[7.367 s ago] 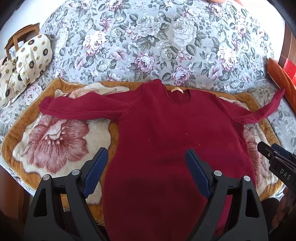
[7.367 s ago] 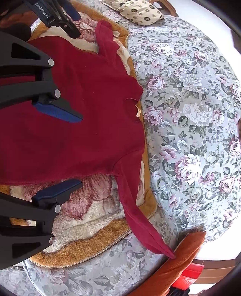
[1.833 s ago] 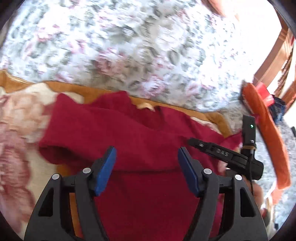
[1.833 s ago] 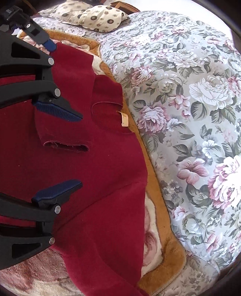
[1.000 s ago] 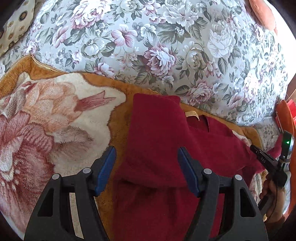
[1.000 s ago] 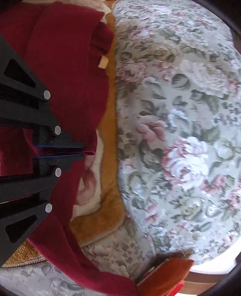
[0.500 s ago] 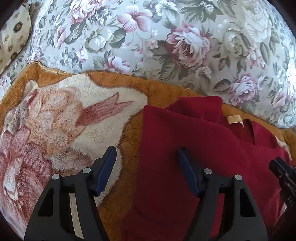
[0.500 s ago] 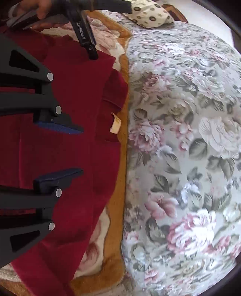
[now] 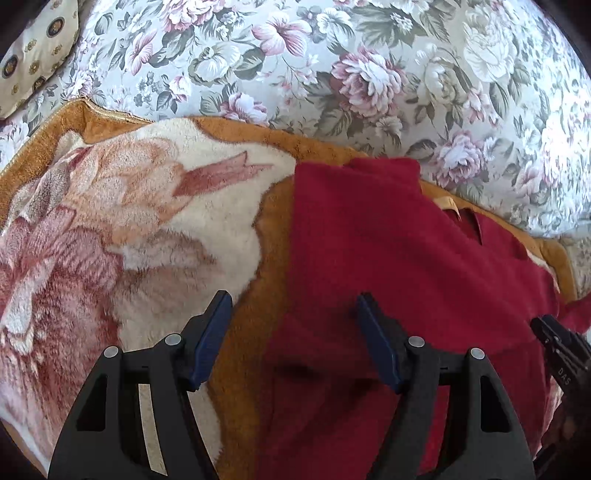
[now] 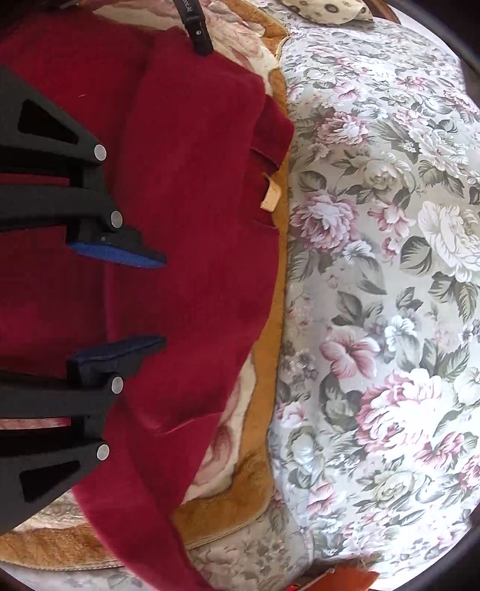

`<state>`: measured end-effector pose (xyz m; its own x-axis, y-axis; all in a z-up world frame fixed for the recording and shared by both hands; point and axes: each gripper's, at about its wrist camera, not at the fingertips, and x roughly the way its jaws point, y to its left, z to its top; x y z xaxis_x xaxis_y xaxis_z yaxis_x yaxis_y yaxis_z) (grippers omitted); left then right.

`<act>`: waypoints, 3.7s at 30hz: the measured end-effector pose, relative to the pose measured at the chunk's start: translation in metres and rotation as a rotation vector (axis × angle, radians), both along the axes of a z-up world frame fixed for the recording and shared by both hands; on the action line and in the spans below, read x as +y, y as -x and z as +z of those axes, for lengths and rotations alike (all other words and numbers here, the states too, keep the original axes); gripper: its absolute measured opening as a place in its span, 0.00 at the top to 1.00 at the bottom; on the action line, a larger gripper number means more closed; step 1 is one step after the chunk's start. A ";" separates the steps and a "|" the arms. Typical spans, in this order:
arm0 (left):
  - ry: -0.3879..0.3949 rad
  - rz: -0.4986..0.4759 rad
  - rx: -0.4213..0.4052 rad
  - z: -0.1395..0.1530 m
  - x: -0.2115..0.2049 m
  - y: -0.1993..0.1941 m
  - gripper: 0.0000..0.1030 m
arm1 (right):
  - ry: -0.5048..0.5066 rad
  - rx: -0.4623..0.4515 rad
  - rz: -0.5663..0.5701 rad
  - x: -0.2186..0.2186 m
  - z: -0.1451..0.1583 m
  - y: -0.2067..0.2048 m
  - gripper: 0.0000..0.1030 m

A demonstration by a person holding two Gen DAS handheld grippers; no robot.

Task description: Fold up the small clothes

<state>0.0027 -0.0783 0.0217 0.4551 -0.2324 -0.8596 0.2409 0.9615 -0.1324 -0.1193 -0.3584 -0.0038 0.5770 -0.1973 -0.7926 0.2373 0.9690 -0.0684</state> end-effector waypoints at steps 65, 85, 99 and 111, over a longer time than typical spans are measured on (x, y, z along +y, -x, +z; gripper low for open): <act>0.395 -0.056 0.064 0.011 -0.033 -0.014 0.45 | -0.145 -0.173 0.132 -0.019 0.082 0.046 0.67; 0.251 0.043 0.026 0.013 0.004 -0.026 0.86 | -0.062 0.029 0.096 -0.020 0.022 0.021 0.67; 0.147 0.036 0.003 0.010 -0.002 -0.012 0.73 | 0.000 0.044 0.073 -0.023 0.024 -0.024 0.67; 0.109 0.031 0.027 -0.001 -0.002 -0.006 0.46 | -0.061 0.039 0.046 -0.017 0.016 0.015 0.66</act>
<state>0.0086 -0.0807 0.0204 0.4408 -0.3117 -0.8418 0.2063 0.9478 -0.2430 -0.1340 -0.3759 0.0121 0.5531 -0.1215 -0.8242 0.1906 0.9815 -0.0167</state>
